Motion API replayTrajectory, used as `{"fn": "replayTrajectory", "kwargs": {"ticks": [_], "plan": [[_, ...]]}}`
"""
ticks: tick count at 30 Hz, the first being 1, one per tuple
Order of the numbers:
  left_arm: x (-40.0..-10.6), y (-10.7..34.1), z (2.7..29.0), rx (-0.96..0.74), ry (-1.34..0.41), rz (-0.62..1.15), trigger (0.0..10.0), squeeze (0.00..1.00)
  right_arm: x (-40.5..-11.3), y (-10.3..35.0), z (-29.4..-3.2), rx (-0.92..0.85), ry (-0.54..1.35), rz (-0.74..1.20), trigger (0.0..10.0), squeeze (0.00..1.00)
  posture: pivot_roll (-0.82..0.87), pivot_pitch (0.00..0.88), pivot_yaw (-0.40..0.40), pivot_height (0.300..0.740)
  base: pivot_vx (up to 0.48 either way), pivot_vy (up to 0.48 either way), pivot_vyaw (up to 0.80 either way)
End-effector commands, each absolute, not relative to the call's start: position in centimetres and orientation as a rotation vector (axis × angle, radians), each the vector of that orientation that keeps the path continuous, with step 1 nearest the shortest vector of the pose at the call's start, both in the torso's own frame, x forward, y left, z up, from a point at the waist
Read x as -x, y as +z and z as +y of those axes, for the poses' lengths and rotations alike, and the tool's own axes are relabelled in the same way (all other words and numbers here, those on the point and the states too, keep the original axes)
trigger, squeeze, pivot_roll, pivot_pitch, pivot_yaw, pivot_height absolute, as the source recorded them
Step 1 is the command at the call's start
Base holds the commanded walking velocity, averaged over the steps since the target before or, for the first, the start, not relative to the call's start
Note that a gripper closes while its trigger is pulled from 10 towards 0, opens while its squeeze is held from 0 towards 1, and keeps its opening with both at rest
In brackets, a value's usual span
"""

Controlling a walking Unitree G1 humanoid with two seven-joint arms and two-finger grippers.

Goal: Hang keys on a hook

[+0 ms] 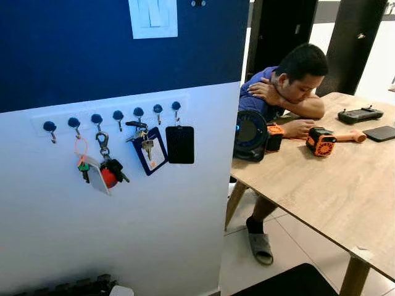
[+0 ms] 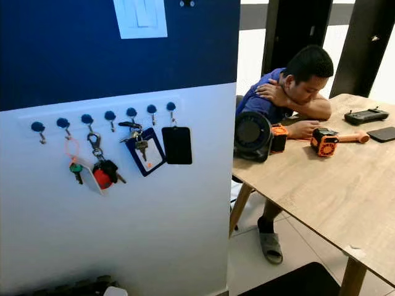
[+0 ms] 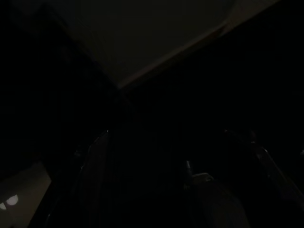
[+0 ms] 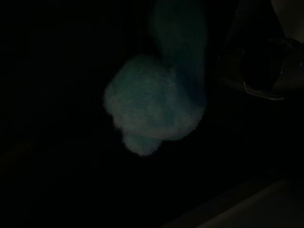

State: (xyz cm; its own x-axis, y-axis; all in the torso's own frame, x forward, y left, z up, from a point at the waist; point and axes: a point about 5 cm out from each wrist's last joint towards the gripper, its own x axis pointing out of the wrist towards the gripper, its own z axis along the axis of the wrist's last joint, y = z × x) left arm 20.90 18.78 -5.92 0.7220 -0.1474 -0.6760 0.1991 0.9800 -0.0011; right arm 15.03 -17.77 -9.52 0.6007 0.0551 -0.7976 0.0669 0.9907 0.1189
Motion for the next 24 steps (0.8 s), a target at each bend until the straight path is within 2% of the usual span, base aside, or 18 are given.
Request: {"fn": "replayTrajectory", "kwargs": {"ticks": [1,4,6,24], "plan": [[-20.68,-5.95,19.86,-0.088,-0.156,0.752,10.0,0.00,-14.96,-9.54,-17.52,-0.134,0.016,0.925,10.0,0.00,0.09,0.030,0.055,0.740,0.000,0.000,0.00],[-20.61,-6.00,19.90,-0.092,-0.152,0.754,10.0,0.00,-15.01,-9.51,-17.50,-0.135,0.020,0.923,10.0,0.00,0.09,0.030,0.053,0.740,0.000,0.000,0.00],[-20.56,-6.03,19.90,-0.094,-0.152,0.755,10.0,0.00,-15.04,-9.50,-17.49,-0.138,0.020,0.923,10.0,0.00,0.09,0.030,0.052,0.740,0.000,0.000,0.68],[-20.49,-6.13,19.65,-0.101,-0.152,0.757,10.0,0.00,-15.36,-9.38,-17.46,-0.118,0.043,0.919,10.0,0.00,0.09,0.026,0.043,0.740,0.000,0.000,0.80]]}}
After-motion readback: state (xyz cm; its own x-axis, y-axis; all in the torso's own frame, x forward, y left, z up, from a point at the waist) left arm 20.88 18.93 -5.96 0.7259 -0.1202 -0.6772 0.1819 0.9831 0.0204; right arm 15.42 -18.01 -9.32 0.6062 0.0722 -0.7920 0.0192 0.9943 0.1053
